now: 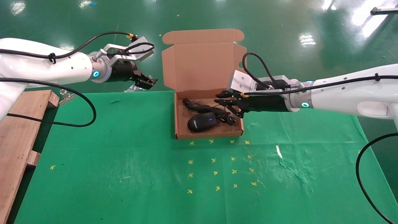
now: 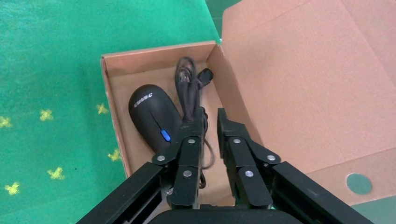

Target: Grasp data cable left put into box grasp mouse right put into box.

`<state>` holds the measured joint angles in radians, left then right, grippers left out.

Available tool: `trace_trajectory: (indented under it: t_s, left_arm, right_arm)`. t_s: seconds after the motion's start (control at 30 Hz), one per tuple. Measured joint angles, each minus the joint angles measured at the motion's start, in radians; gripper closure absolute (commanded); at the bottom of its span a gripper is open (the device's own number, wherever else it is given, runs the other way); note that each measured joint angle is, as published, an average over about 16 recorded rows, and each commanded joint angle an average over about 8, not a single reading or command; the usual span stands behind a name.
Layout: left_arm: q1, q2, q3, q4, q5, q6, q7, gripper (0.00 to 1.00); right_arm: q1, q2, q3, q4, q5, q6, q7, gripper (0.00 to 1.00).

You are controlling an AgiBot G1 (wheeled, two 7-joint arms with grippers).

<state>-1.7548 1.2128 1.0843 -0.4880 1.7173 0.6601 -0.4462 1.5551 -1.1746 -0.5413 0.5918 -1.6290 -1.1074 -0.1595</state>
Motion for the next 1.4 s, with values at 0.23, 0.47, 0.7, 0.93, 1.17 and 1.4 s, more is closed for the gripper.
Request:
trace_trajectory:
  t_s: [0.23, 0.47, 0.7, 0.93, 1.17, 1.4]
  left_arm:
    - [0.000, 0.000, 0.000, -0.002, 0.002, 0.000, -0.001, 0.00]
    - [0.000, 0.000, 0.001, -0.003, 0.002, 0.000, -0.002, 0.00]
    - [0.001, 0.000, 0.000, -0.003, 0.002, 0.000, -0.002, 0.00]
    - [0.021, -0.018, -0.024, -0.026, -0.027, 0.025, 0.007, 0.00]
    - [0.075, -0.066, -0.089, -0.090, -0.107, 0.092, 0.028, 0.00]
    - [0.154, -0.136, -0.182, -0.181, -0.222, 0.189, 0.058, 0.00]
  right_arm:
    - [-0.008, 0.015, 0.007, 0.022, 0.024, -0.016, 0.011, 0.00]
    - [-0.042, 0.057, 0.027, 0.073, 0.090, -0.046, 0.037, 0.00]
    - [-0.097, 0.120, 0.056, 0.151, 0.191, -0.088, 0.075, 0.00]
    - [-0.153, 0.185, 0.086, 0.230, 0.295, -0.133, 0.115, 0.00]
    - [-0.210, 0.251, 0.117, 0.310, 0.400, -0.177, 0.155, 0.00]
    - [-0.267, 0.316, 0.147, 0.390, 0.504, -0.221, 0.196, 0.00]
